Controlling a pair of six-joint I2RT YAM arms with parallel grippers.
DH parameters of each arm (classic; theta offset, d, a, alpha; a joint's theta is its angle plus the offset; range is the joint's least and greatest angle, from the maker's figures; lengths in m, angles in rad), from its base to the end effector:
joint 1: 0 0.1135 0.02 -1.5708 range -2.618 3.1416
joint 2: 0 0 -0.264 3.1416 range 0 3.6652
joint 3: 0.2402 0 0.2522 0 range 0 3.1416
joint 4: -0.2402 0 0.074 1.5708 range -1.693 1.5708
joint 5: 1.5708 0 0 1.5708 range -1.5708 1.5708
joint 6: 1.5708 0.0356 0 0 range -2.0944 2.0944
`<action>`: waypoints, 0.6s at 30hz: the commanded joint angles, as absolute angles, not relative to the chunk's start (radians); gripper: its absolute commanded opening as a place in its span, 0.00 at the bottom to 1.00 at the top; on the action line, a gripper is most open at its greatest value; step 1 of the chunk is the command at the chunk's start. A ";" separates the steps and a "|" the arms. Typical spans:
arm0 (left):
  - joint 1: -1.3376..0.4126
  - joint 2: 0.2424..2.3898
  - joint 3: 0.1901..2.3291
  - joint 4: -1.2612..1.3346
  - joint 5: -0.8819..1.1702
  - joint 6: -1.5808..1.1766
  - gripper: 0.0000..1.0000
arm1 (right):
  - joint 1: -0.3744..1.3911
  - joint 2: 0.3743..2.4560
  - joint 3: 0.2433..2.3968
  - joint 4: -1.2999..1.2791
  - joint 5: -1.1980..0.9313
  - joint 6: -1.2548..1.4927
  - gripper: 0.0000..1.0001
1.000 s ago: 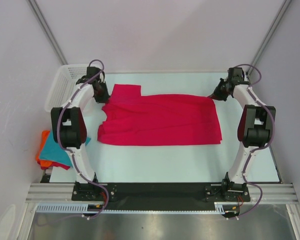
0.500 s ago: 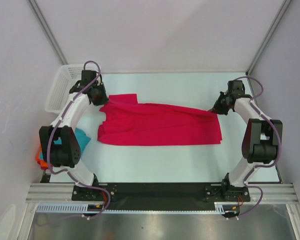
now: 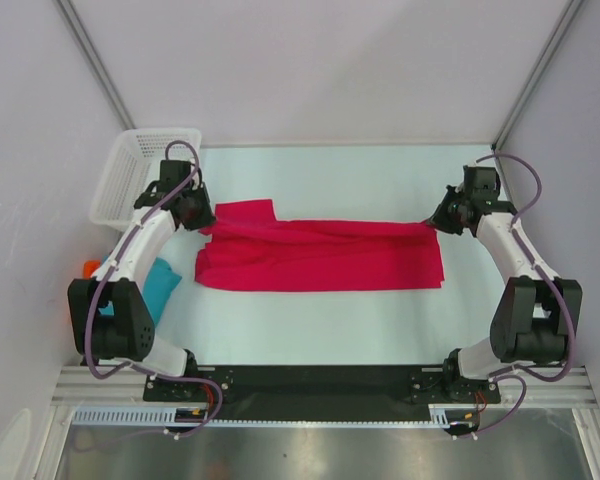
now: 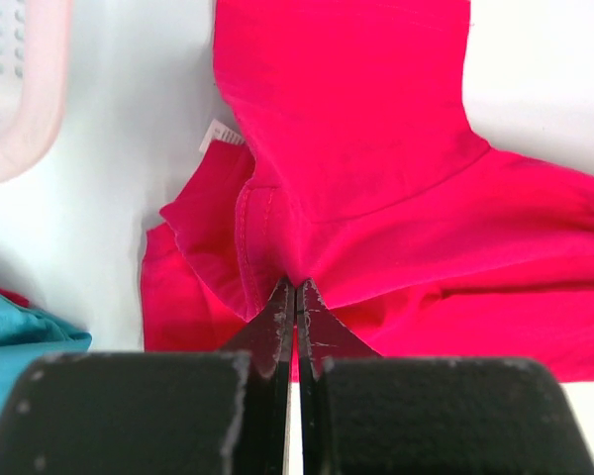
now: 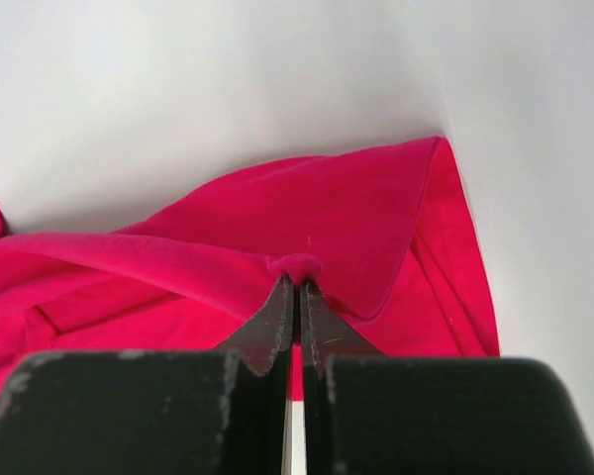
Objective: Fold and stack the t-shirts
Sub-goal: Fold the other side of the tshirt into a rectangle
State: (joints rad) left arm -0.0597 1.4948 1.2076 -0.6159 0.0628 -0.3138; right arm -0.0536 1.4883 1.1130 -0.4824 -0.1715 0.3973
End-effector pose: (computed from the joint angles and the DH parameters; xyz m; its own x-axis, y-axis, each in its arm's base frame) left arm 0.3190 -0.0213 0.2789 -0.7759 -0.2622 -0.5737 -0.1484 0.9599 -0.2380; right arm 0.3194 -0.0111 0.2601 -0.7191 0.4204 -0.5533 0.2381 0.8971 0.3721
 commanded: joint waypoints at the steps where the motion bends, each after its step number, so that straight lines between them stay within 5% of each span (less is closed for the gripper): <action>1: -0.064 1.416 1.187 -0.606 0.058 -0.311 0.00 | -0.051 1.419 1.072 -0.505 -0.150 0.393 0.00; 13: -0.064 1.410 1.158 -0.629 0.071 -0.307 0.02 | -0.049 1.367 0.971 -0.505 -0.155 0.419 0.00; 17: -0.066 1.443 1.193 -0.664 0.072 -0.311 0.37 | -0.045 1.387 0.979 -0.492 -0.172 0.425 0.00; 18: -0.066 1.450 1.204 -0.664 0.068 -0.313 0.57 | -0.041 1.391 0.982 -0.492 -0.173 0.425 0.00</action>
State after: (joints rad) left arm -0.0601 1.4281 1.1542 -0.6456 0.0631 -0.3111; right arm -0.0532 1.3869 0.9680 -0.5133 -0.1658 0.4160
